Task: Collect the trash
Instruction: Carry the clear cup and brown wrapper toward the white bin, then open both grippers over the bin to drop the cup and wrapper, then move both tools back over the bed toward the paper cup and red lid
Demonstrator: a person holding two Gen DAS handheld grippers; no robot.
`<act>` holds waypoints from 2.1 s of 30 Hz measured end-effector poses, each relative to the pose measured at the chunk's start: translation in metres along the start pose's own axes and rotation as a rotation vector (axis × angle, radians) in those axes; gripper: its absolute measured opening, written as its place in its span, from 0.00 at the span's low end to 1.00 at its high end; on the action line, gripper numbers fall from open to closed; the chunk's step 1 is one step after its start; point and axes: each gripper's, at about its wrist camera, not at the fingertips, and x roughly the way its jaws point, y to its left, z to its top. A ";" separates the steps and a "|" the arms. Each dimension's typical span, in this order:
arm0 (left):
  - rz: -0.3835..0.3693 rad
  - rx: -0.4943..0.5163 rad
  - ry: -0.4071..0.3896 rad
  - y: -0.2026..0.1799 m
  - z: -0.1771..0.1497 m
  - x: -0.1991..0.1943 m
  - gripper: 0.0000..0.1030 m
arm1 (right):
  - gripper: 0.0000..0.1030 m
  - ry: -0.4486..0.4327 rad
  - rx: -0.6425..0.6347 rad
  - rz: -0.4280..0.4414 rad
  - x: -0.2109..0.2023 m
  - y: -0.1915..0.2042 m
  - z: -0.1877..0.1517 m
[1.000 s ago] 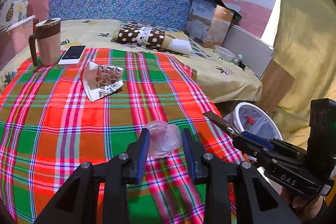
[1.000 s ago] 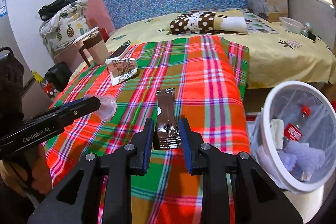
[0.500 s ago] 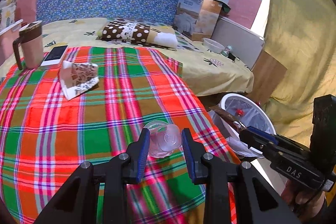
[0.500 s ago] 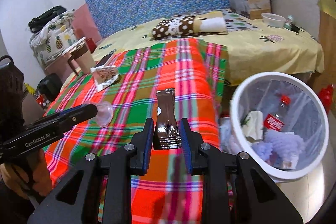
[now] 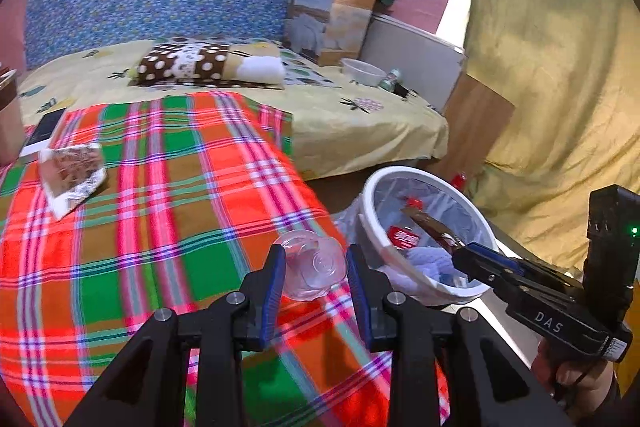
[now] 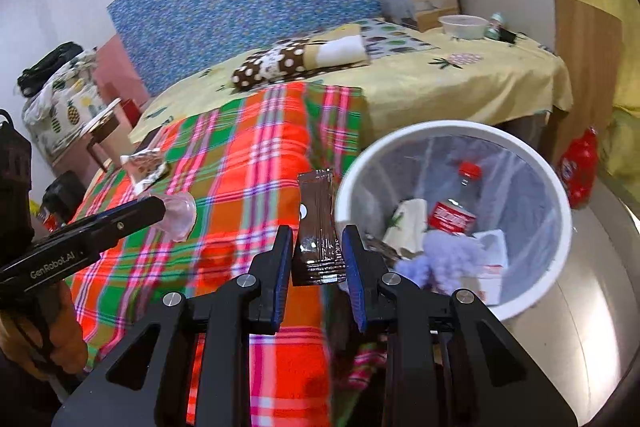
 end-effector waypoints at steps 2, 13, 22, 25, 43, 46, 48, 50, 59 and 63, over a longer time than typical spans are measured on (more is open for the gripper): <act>-0.015 0.012 0.007 -0.008 0.000 0.006 0.31 | 0.27 0.003 0.011 -0.010 -0.001 -0.007 -0.002; -0.098 0.085 0.046 -0.055 0.005 0.037 0.31 | 0.27 0.017 0.087 -0.074 -0.009 -0.048 -0.010; -0.161 0.123 0.081 -0.086 0.008 0.068 0.31 | 0.27 0.015 0.132 -0.122 -0.013 -0.074 -0.012; -0.175 0.128 0.096 -0.091 0.008 0.080 0.31 | 0.27 0.018 0.153 -0.136 -0.012 -0.082 -0.013; -0.213 0.174 0.150 -0.114 0.014 0.130 0.31 | 0.28 0.037 0.192 -0.179 -0.006 -0.098 -0.006; -0.206 0.166 0.149 -0.111 0.014 0.131 0.31 | 0.28 0.035 0.187 -0.178 -0.006 -0.098 -0.006; -0.200 0.163 0.143 -0.109 0.015 0.130 0.31 | 0.28 0.033 0.182 -0.174 -0.007 -0.096 -0.006; -0.197 0.157 0.138 -0.107 0.016 0.128 0.31 | 0.30 0.027 0.179 -0.171 -0.008 -0.096 -0.005; -0.185 0.122 0.112 -0.092 0.016 0.109 0.31 | 0.30 -0.004 0.164 -0.166 -0.017 -0.090 -0.001; -0.170 0.102 0.102 -0.080 0.012 0.096 0.31 | 0.30 -0.003 0.154 -0.148 -0.016 -0.082 -0.002</act>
